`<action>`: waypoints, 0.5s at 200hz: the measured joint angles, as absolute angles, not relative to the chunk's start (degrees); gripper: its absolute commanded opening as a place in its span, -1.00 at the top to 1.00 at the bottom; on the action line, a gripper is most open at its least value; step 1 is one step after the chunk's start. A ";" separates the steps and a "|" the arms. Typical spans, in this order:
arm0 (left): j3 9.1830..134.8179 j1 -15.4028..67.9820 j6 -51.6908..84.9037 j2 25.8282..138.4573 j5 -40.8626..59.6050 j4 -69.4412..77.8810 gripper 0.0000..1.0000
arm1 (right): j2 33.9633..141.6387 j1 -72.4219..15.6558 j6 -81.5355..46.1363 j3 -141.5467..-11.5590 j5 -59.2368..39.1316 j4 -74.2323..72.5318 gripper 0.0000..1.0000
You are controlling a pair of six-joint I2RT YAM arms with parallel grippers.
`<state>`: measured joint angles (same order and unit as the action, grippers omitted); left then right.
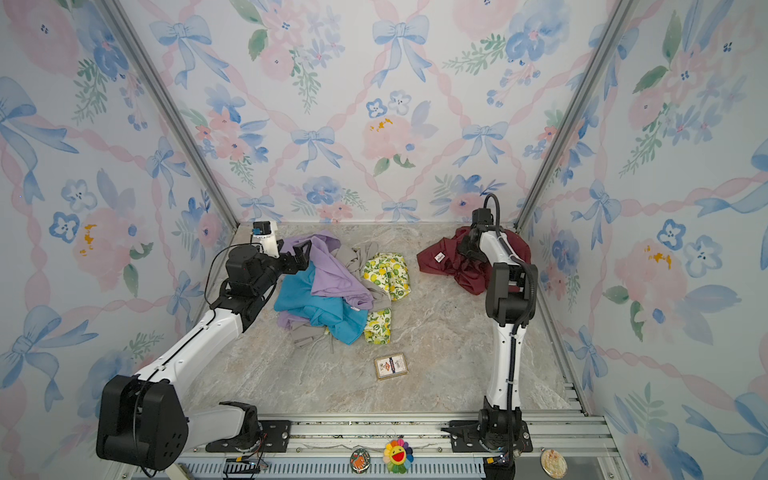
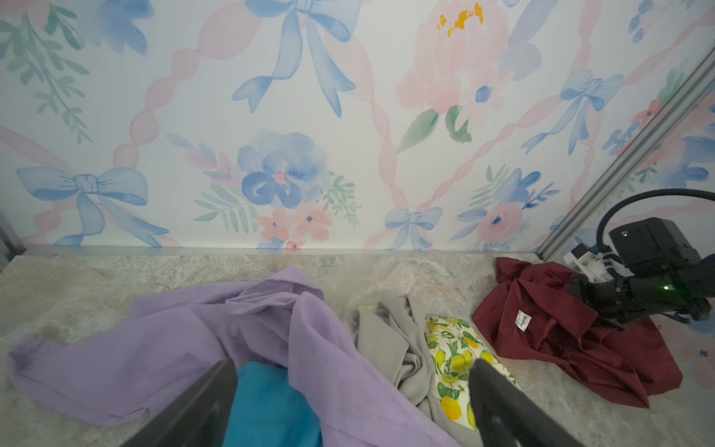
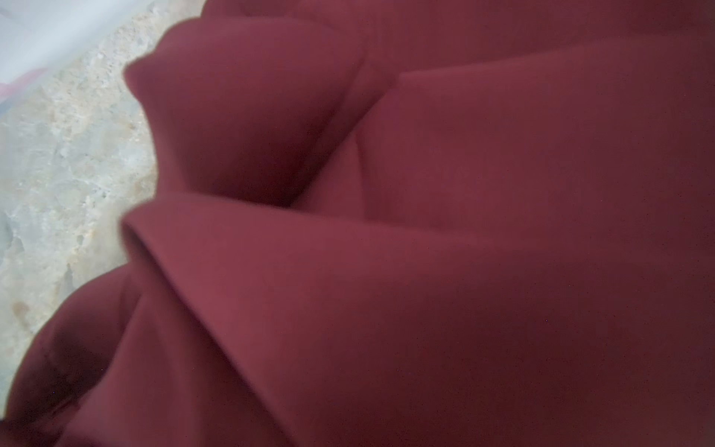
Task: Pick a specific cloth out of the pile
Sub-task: 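Lower the maroon shirt onto the table and open the right gripper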
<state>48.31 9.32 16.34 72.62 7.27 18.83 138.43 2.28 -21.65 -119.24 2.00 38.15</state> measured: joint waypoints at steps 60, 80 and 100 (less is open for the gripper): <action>48.31 8.91 16.34 74.08 7.27 18.83 -0.90 | 145.77 2.17 -24.12 -133.84 2.20 43.88 0.54; 48.31 8.91 16.34 74.08 7.22 18.83 -0.89 | 146.30 2.07 -25.39 -135.68 2.13 43.33 0.41; 48.12 8.91 16.32 74.08 6.83 18.83 -0.90 | 146.30 1.72 -26.81 -135.50 2.00 40.93 0.22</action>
<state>48.12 8.91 16.32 74.08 6.83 18.83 146.30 1.72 -26.81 -135.50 2.00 40.93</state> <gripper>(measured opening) 0.949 0.333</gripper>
